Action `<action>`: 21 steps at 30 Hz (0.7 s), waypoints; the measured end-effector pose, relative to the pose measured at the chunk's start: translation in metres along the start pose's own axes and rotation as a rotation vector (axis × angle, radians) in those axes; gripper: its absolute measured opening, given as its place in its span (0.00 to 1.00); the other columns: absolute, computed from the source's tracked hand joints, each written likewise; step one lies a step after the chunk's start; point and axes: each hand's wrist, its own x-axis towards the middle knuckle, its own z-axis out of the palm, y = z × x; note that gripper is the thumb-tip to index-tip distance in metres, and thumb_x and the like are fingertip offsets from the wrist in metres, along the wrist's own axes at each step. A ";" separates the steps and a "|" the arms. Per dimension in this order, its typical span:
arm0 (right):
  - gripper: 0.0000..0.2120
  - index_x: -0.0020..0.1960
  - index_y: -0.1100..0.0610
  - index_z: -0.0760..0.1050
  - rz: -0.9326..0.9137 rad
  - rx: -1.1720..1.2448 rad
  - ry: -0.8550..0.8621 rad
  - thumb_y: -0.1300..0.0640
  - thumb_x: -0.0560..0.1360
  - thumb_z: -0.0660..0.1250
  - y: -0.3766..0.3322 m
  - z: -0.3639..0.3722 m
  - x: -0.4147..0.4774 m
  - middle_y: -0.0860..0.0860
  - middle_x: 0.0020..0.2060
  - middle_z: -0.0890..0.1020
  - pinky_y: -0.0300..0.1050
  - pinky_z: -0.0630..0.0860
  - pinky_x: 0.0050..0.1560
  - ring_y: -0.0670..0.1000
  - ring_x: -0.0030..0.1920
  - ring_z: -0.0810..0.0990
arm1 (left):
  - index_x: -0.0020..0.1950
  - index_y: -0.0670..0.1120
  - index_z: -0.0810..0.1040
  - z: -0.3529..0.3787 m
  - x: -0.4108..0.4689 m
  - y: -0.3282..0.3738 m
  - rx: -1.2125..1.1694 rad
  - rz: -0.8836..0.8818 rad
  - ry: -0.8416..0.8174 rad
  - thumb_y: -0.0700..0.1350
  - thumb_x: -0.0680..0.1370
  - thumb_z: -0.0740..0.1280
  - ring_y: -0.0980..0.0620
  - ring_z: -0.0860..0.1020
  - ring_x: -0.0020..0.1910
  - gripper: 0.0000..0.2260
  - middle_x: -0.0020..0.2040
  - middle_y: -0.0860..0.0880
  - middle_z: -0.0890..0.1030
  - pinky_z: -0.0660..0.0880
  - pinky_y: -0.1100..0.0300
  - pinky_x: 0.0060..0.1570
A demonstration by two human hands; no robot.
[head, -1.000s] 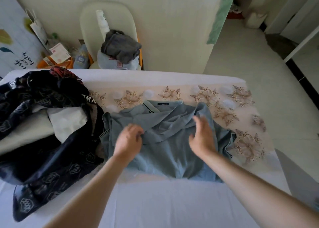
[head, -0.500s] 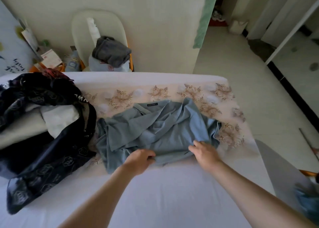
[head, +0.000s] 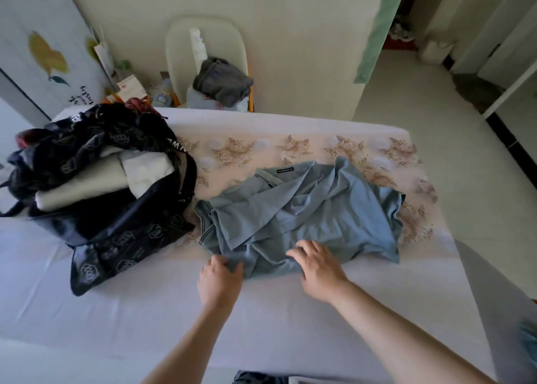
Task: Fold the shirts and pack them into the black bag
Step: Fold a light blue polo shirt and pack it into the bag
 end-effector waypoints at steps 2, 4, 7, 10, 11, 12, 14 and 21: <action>0.29 0.67 0.53 0.74 -0.002 0.000 0.009 0.65 0.66 0.64 -0.008 0.005 0.005 0.54 0.58 0.76 0.51 0.75 0.58 0.58 0.56 0.77 | 0.52 0.48 0.80 -0.001 0.002 0.003 -0.137 -0.061 0.040 0.44 0.77 0.65 0.44 0.77 0.47 0.06 0.48 0.47 0.82 0.73 0.56 0.45; 0.29 0.70 0.56 0.71 0.042 -0.012 -0.008 0.69 0.69 0.63 -0.010 0.009 0.008 0.56 0.58 0.76 0.51 0.75 0.58 0.59 0.57 0.77 | 0.50 0.46 0.80 -0.004 0.004 0.006 -0.256 -0.133 0.063 0.40 0.78 0.63 0.45 0.77 0.44 0.07 0.43 0.47 0.80 0.70 0.57 0.42; 0.22 0.63 0.56 0.74 0.094 0.012 0.018 0.71 0.72 0.60 -0.004 0.007 0.008 0.55 0.54 0.77 0.52 0.75 0.55 0.59 0.54 0.78 | 0.47 0.45 0.76 -0.012 0.005 0.006 -0.466 -0.180 0.185 0.37 0.80 0.60 0.43 0.76 0.47 0.07 0.43 0.47 0.78 0.69 0.56 0.43; 0.19 0.54 0.55 0.75 0.058 0.005 0.001 0.73 0.70 0.59 0.000 -0.001 0.006 0.53 0.48 0.76 0.47 0.71 0.46 0.57 0.50 0.77 | 0.46 0.50 0.73 -0.016 0.008 -0.005 -0.604 -0.174 0.247 0.39 0.81 0.58 0.42 0.77 0.48 0.09 0.49 0.44 0.78 0.76 0.49 0.47; 0.19 0.52 0.55 0.74 0.040 0.001 -0.030 0.73 0.69 0.59 0.000 -0.004 0.005 0.52 0.47 0.75 0.46 0.68 0.44 0.57 0.49 0.77 | 0.46 0.51 0.73 -0.019 0.009 -0.010 -0.574 -0.145 0.207 0.39 0.81 0.57 0.42 0.77 0.47 0.10 0.49 0.44 0.78 0.76 0.49 0.45; 0.19 0.52 0.54 0.74 0.016 -0.001 -0.076 0.72 0.69 0.59 0.000 -0.006 0.004 0.52 0.48 0.75 0.45 0.66 0.43 0.56 0.49 0.77 | 0.45 0.52 0.74 -0.022 0.011 -0.017 -0.478 -0.091 0.128 0.38 0.80 0.57 0.43 0.77 0.46 0.11 0.49 0.45 0.78 0.75 0.52 0.42; 0.17 0.54 0.52 0.74 -0.022 0.009 -0.233 0.67 0.71 0.59 -0.001 -0.011 0.002 0.50 0.50 0.75 0.44 0.67 0.46 0.55 0.51 0.77 | 0.45 0.50 0.78 -0.029 0.011 -0.028 -0.138 0.027 -0.118 0.35 0.76 0.58 0.45 0.77 0.44 0.13 0.48 0.46 0.79 0.73 0.57 0.39; 0.09 0.54 0.49 0.77 0.142 0.119 -0.103 0.56 0.77 0.61 0.010 -0.034 0.038 0.46 0.54 0.77 0.44 0.72 0.47 0.53 0.51 0.80 | 0.46 0.48 0.78 -0.035 0.027 -0.004 0.136 0.592 0.067 0.37 0.71 0.67 0.44 0.75 0.47 0.08 0.45 0.49 0.74 0.72 0.56 0.41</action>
